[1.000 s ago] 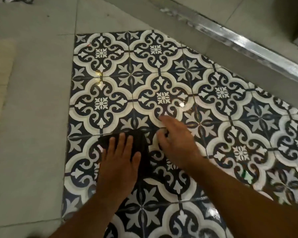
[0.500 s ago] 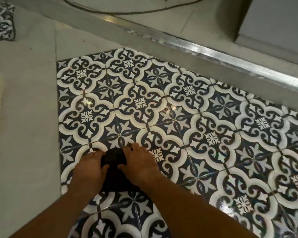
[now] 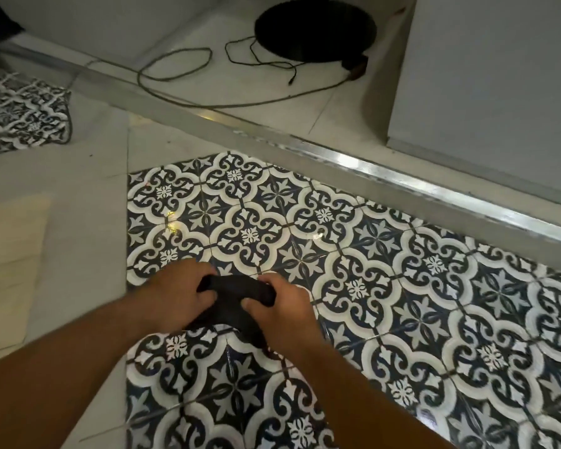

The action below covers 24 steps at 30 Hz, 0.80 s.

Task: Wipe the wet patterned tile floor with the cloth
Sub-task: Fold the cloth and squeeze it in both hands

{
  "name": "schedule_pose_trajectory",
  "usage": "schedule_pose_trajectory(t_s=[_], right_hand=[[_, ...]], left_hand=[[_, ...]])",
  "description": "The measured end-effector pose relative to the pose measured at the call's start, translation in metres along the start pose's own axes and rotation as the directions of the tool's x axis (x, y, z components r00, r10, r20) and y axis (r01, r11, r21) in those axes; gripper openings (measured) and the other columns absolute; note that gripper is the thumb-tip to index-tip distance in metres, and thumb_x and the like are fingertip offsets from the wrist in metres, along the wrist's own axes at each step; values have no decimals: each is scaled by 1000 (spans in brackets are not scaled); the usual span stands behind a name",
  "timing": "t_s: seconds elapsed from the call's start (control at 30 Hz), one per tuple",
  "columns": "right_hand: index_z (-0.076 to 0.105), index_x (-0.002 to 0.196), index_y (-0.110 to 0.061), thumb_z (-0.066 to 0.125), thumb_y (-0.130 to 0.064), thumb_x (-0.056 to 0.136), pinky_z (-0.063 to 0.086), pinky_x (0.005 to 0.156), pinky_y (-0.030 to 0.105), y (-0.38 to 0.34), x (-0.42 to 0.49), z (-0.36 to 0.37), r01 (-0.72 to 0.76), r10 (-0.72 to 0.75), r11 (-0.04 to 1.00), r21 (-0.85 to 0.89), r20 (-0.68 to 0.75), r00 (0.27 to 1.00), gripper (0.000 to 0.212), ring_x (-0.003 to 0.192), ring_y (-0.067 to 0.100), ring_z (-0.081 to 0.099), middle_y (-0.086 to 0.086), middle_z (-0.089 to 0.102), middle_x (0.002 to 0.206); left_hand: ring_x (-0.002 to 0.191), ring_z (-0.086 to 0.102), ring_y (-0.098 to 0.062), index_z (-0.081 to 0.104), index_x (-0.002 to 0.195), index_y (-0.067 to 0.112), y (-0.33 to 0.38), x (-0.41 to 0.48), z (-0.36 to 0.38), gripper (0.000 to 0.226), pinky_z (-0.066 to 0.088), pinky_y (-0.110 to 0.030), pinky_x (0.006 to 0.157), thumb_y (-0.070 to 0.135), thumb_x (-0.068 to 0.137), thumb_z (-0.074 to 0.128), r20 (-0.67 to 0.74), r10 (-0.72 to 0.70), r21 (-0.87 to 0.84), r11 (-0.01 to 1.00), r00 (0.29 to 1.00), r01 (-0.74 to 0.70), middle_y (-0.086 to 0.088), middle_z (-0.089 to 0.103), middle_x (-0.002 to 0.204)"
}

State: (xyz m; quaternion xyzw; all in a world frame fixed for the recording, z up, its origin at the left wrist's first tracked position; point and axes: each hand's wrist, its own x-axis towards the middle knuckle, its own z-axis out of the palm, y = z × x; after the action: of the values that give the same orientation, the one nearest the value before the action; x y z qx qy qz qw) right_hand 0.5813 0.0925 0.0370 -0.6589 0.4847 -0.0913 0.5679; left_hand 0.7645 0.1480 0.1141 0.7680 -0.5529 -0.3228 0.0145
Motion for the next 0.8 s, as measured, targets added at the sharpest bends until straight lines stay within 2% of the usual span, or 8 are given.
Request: schedule_pose_trajectory(t_s=[0.07,0.17,0.27,0.33,0.5,0.57,0.67,0.8], right_hand=[[60,115,-32,68,-41,86,57,84,37,-10,-1,-11,-18,16,999,-35,-47,999,32,92,12,63,-8,65,102],[59,122,-30,69,-40,87,56,83,34,-15,0,-20,-109,103,992,-62,-103,989,37,94,12,62,-6,63,106],[62,113,-26,72,-32,87,47,58,13,-10,-1,-23,-189,189,982,15,-125,974,29,77,-2,61,-12,62,93],[63,106,-24,74,-29,86,41,46,8,-8,-3,-28,-230,233,973,35,-119,965,23,68,-2,61,-12,63,85],[69,102,-15,76,-24,83,59,75,33,-23,-4,-41,-301,304,952,57,-45,952,22,81,17,70,4,73,90],[69,100,-17,76,-22,84,59,73,31,-28,-9,-53,-278,280,959,58,-34,959,19,81,18,71,5,73,89],[68,100,-23,74,-21,86,58,72,26,-25,-12,-80,-245,246,968,48,-8,969,16,83,14,70,1,72,92],[69,97,-29,75,-25,85,59,77,33,-5,-16,-121,-230,231,971,61,-20,973,14,81,11,70,-1,72,90]], left_hand=[[79,51,0,59,87,34,9,14,-10,9,36,-16,65,27,89,64,2,78,75,994,997,-78,15,56,86],[83,53,-4,64,95,30,12,31,-11,8,41,-23,71,27,88,65,-11,147,75,987,989,-146,10,59,90],[87,55,-7,62,93,32,10,38,1,9,44,-26,76,27,87,67,-28,206,11,979,978,-206,11,58,92],[86,54,-6,63,95,33,10,41,11,12,43,-22,74,27,86,67,-52,249,-49,967,967,-251,12,56,93],[71,59,1,66,87,30,10,51,14,10,45,-15,60,21,86,67,-20,214,-300,931,977,-210,8,64,81],[69,63,-3,66,88,34,15,55,12,12,49,-21,59,23,88,66,63,170,-385,913,983,-134,6,68,81],[71,67,1,66,91,41,32,61,12,17,46,-13,52,24,90,64,185,165,-496,867,969,-53,14,72,86],[75,70,-4,68,97,32,71,76,18,15,51,-15,59,19,91,64,221,189,-556,830,957,-35,10,74,88]])
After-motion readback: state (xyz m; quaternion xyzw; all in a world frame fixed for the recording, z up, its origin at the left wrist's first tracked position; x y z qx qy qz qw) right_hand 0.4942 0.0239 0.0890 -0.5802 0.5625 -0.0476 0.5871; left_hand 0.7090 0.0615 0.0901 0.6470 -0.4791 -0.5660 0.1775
